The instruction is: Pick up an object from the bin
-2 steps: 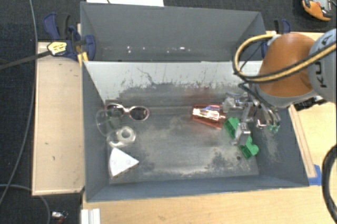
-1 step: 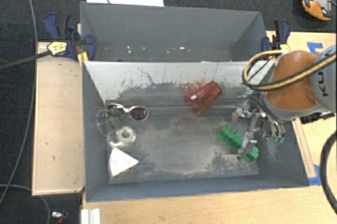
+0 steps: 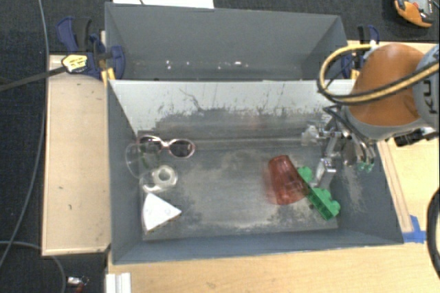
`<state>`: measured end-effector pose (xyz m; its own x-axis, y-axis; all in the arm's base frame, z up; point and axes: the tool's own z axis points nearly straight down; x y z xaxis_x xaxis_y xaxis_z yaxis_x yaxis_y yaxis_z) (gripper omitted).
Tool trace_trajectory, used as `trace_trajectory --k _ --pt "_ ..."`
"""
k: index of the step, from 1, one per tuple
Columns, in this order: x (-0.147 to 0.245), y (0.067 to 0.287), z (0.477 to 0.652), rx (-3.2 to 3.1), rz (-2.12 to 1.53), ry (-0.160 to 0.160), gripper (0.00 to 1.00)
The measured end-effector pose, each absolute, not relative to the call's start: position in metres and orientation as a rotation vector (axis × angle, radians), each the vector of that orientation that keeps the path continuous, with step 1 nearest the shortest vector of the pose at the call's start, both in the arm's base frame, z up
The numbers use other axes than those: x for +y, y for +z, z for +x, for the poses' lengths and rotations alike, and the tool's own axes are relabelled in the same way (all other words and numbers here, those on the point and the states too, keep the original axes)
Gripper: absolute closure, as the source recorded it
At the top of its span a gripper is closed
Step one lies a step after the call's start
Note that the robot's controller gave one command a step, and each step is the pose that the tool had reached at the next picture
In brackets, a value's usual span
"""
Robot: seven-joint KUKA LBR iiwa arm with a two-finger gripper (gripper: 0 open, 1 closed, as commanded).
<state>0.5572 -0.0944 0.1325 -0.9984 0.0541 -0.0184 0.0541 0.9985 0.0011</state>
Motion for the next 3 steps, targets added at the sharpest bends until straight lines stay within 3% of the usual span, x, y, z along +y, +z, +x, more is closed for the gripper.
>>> trace_trajectory --k 1,2,3 --pt "-0.103 0.112 0.554 3.121 0.102 0.0 0.0" --pt "-0.127 0.088 0.515 3.114 0.198 0.002 0.0" --pt "-0.084 0.07 0.527 3.122 0.196 0.006 0.0"
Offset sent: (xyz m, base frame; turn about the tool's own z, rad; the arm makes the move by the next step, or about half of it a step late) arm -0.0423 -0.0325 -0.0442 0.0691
